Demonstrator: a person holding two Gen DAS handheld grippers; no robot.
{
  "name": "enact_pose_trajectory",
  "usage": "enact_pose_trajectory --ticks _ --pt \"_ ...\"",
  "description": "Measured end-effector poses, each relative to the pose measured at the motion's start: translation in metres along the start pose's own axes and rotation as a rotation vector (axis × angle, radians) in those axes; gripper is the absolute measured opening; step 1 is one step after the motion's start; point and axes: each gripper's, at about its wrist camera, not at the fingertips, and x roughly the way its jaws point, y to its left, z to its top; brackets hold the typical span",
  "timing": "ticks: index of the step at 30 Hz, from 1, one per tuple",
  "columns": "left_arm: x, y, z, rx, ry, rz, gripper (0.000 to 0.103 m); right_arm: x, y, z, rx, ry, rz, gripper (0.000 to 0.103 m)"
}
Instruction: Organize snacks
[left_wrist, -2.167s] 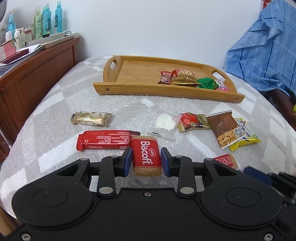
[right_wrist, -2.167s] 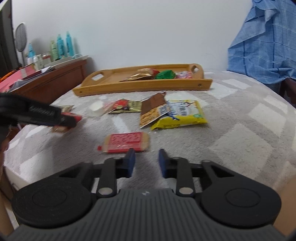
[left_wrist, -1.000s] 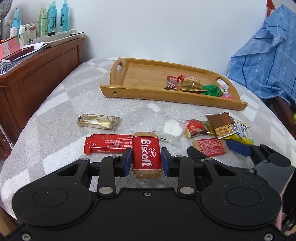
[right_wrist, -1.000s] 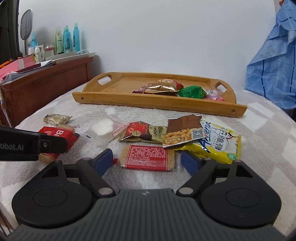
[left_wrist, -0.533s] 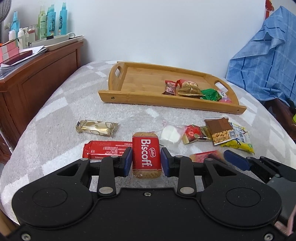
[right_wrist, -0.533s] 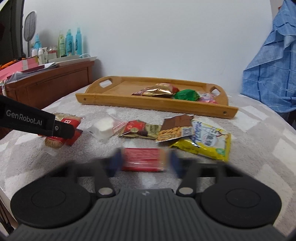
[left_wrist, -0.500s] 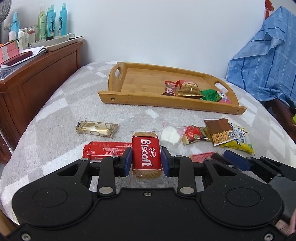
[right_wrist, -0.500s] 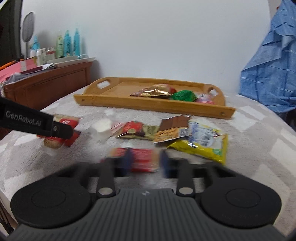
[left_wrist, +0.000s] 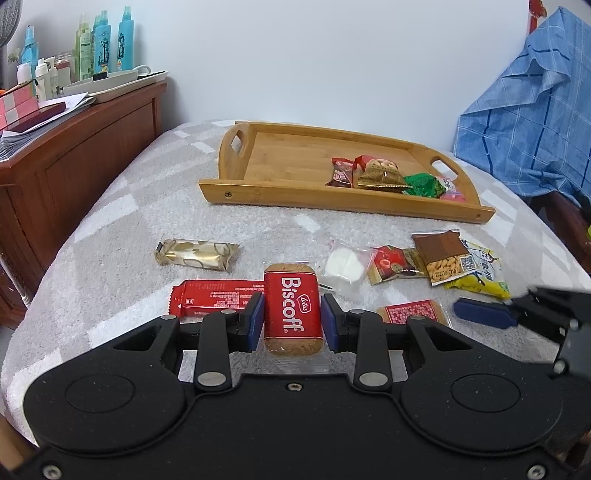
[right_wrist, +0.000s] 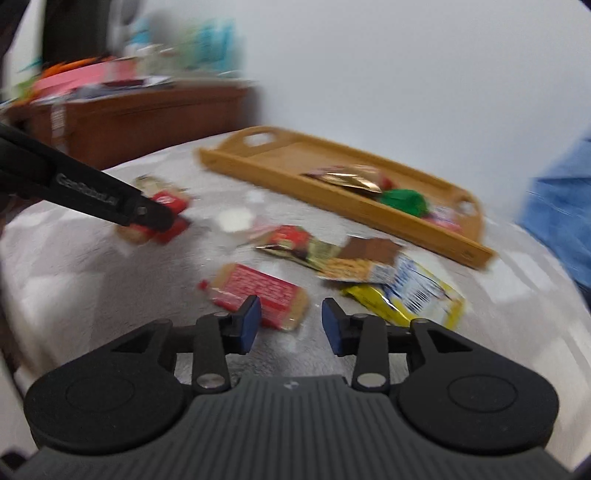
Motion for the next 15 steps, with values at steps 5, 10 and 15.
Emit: enact_pose_trajectory --ticks 5,10,15 --pt "-0.003 0.0 -0.004 0.0 0.009 -0.003 0.031 0.007 -0.006 0.02 -0.219 0.077 0.128 0.061" --pt "-0.006 -0.006 -0.018 0.04 0.048 -0.03 0.031 0.022 -0.006 0.033 -0.336 0.123 0.253 0.07" --pt "-0.002 -0.01 -0.027 0.046 0.077 -0.049 0.031 0.031 -0.006 0.031 -0.292 0.127 0.263 0.064"
